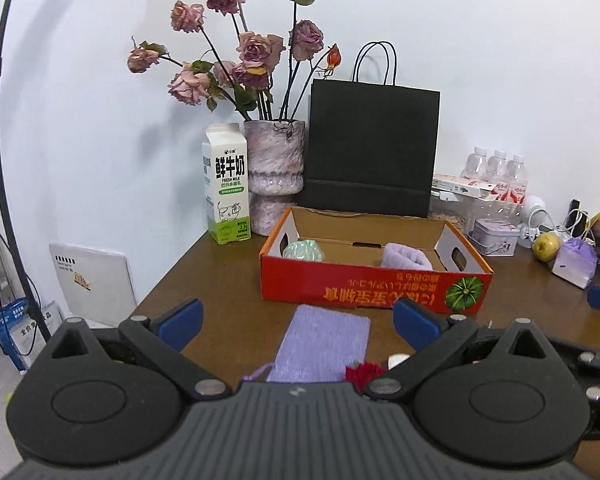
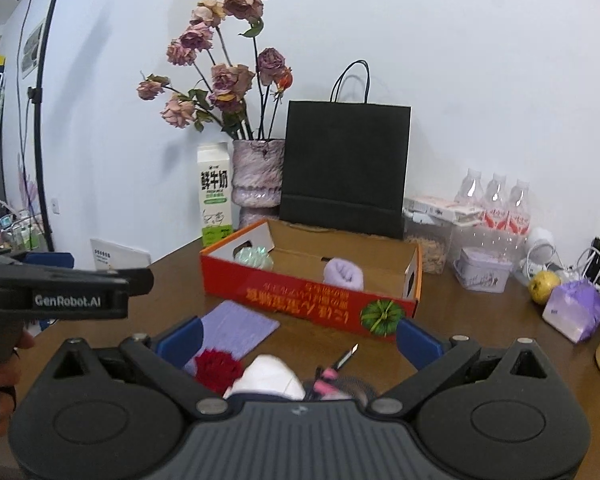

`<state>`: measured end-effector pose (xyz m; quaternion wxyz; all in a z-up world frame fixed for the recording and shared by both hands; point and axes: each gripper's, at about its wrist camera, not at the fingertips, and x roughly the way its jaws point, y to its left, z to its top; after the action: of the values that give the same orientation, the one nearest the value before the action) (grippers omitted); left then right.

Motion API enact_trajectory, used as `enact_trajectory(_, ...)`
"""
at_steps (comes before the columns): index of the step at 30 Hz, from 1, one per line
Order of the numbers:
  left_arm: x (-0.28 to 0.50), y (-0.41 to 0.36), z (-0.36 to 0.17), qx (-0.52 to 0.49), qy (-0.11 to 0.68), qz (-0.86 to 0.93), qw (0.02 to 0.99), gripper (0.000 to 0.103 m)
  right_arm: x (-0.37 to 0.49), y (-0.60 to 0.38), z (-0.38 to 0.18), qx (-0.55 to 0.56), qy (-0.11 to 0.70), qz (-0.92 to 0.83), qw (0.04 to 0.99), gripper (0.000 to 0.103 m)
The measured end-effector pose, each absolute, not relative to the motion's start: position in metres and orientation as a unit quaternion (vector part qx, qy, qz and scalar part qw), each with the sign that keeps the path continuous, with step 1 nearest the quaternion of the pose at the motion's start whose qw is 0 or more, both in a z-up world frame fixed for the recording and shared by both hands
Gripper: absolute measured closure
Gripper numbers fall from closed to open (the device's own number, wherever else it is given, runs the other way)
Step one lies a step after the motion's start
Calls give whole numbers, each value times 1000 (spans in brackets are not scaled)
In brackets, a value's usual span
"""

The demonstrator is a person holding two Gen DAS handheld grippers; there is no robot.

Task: Organize objects
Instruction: 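Move both tools back toward the remaining items on the table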

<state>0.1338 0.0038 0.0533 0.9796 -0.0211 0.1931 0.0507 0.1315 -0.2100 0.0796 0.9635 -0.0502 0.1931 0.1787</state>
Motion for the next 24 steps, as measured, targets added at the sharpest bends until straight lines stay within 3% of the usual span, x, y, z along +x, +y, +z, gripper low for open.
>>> enact_trajectory(24,59,23,-8,-26,236,36,971,0,82,-209,5,-37,258,186,947,0)
